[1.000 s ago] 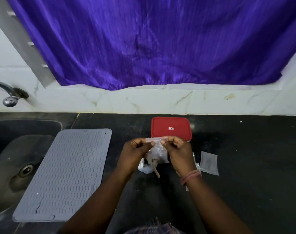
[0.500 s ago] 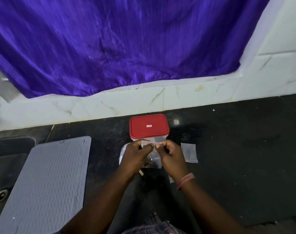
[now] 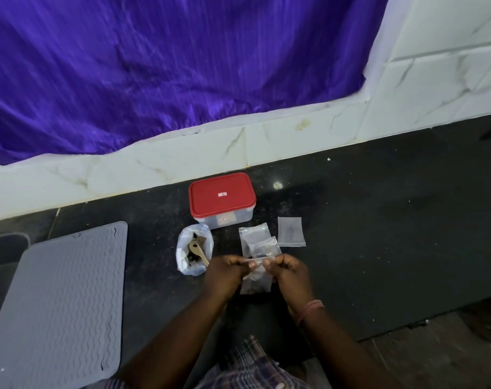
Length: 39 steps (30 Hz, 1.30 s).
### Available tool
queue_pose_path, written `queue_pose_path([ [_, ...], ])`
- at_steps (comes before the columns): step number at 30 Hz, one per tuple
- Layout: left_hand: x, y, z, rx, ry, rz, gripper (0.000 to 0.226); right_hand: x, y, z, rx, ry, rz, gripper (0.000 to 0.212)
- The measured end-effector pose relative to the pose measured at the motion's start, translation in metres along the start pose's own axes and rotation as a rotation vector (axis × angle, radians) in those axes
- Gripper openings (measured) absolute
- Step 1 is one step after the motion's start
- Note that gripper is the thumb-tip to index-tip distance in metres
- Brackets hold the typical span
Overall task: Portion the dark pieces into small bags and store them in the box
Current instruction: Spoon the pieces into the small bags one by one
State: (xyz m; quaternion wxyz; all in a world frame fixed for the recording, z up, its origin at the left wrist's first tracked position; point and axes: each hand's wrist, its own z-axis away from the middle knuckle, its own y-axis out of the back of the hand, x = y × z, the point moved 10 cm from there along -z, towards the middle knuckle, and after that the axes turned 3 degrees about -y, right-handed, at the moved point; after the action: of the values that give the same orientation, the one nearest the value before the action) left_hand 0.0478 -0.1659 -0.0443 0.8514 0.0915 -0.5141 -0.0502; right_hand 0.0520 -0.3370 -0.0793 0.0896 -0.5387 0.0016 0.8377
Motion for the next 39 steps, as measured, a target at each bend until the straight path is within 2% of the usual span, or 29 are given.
queue_pose_path([
  [5, -0.017, -0.009, -0.005, -0.011, 0.062, -0.013, 0.01, 0.009, 0.002, 0.002, -0.099, -0.041, -0.079, 0.008],
  [11, -0.037, -0.01, -0.01, 0.074, 0.088, -0.049, 0.008, 0.018, 0.001, -0.004, -0.048, -0.003, 0.198, 0.012],
  [14, -0.036, -0.012, -0.016, 0.096, 0.098, -0.09, 0.008, 0.017, -0.006, -0.011, 0.01, -0.001, 0.284, 0.02],
  [16, -0.034, -0.015, -0.018, 0.108, 0.12, -0.089, 0.008, 0.014, -0.006, -0.022, 0.069, 0.023, 0.328, 0.018],
  [19, -0.037, -0.026, -0.033, 0.079, 0.126, -0.064, 0.029, 0.005, 0.0, -0.033, 0.146, 0.073, 0.383, 0.01],
  [22, -0.039, -0.032, -0.046, 0.08, 0.116, -0.053, 0.031, -0.008, 0.011, -0.043, 0.173, 0.11, 0.402, 0.016],
  [24, -0.031, -0.032, -0.044, 0.097, 0.112, -0.067, 0.028, -0.024, 0.025, -0.052, 0.246, 0.223, 0.577, 0.015],
  [26, -0.028, -0.03, -0.045, 0.121, 0.108, -0.116, 0.023, -0.035, 0.036, -0.063, 0.311, 0.339, 0.867, 0.02],
  [29, -0.025, -0.027, -0.043, 0.158, 0.091, -0.157, 0.027, -0.024, 0.041, -0.082, 0.229, 0.39, 1.235, 0.036],
  [33, -0.014, -0.027, -0.035, 0.182, 0.031, -0.203, 0.031, -0.026, 0.037, -0.079, 0.147, 0.447, 1.393, 0.018],
  [35, -0.011, -0.026, -0.036, 0.191, 0.007, -0.192, 0.031, -0.024, 0.032, -0.083, 0.123, 0.453, 1.465, 0.015],
  [37, -0.009, -0.026, -0.038, 0.183, -0.001, -0.132, 0.028, -0.027, 0.032, -0.086, 0.147, 0.439, 1.453, 0.013],
  [39, -0.005, -0.026, -0.038, 0.16, -0.011, -0.073, 0.02, -0.045, 0.038, -0.077, 0.286, 0.437, 1.196, 0.01],
])
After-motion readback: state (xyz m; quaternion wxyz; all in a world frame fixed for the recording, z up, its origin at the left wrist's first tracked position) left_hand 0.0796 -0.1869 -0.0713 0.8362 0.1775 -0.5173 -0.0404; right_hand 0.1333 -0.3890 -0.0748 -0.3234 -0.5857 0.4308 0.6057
